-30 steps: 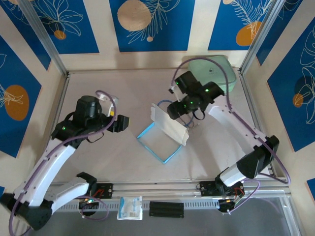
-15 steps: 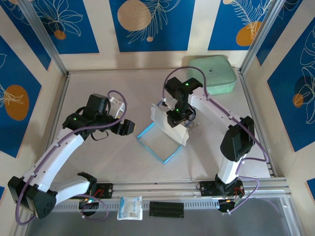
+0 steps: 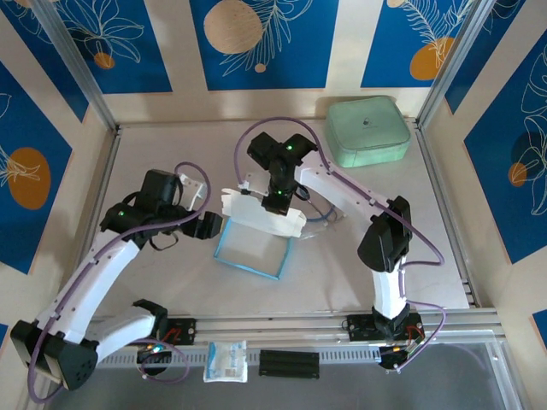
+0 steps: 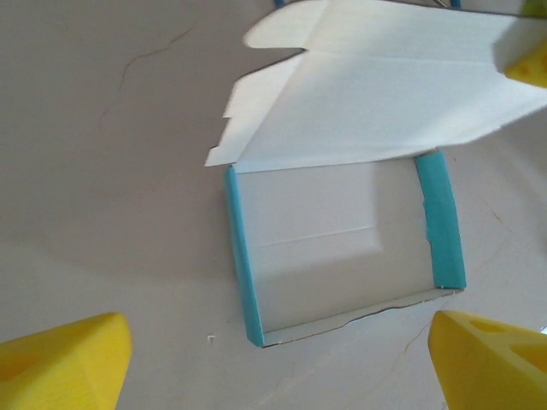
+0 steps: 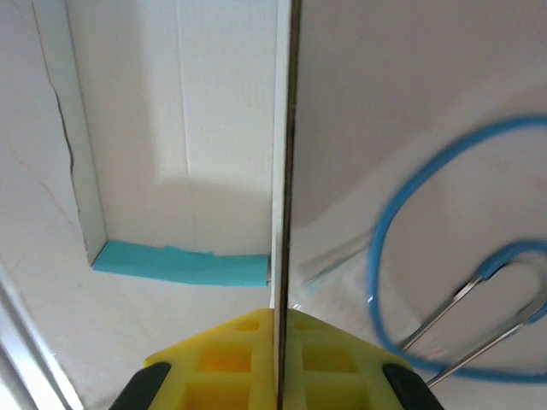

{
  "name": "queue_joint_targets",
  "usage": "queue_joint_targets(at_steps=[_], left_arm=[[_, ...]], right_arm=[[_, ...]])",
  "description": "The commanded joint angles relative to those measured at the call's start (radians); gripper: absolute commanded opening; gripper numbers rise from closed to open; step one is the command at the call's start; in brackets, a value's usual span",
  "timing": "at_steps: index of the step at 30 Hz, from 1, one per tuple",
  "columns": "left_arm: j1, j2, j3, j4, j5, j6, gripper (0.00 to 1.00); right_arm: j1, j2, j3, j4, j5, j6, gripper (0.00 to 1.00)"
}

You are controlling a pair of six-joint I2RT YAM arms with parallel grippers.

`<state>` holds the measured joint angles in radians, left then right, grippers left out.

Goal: Fold the paper box

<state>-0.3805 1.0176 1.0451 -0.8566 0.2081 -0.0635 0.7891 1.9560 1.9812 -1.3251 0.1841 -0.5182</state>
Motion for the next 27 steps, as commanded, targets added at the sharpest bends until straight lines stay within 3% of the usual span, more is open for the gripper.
queue_joint_targets(at_steps=[1,6,10,15,22,27], left_arm=[[0.013,-0.016,0.012,-0.079,0.015,0.12,0.9],[0.017,-0.035,-0.001,-0.035,-0.098,0.295,0.88],[0.03,-0.037,-0.005,0.039,0.012,0.413,0.88],[0.044,0.077,0.082,-0.046,0.171,0.481,0.88],[0.045,0.179,0.093,-0.042,0.062,0.473,0.72],[0.044,0.212,0.1,-0.032,0.078,0.429,0.54]], right_arm=[[0.038,0.026,0.034,0.03,-0.02,-0.252,0.02],[0.003,0.051,0.049,0.066,-0.108,-0.49,0.0],[-0.011,0.118,0.109,0.037,-0.095,-0.578,0.0],[-0.019,0.178,0.178,0.002,-0.098,-0.589,0.0],[-0.026,0.177,0.153,0.049,-0.047,-0.582,0.0],[-0.011,0.17,0.151,0.064,-0.019,-0.568,0.0]])
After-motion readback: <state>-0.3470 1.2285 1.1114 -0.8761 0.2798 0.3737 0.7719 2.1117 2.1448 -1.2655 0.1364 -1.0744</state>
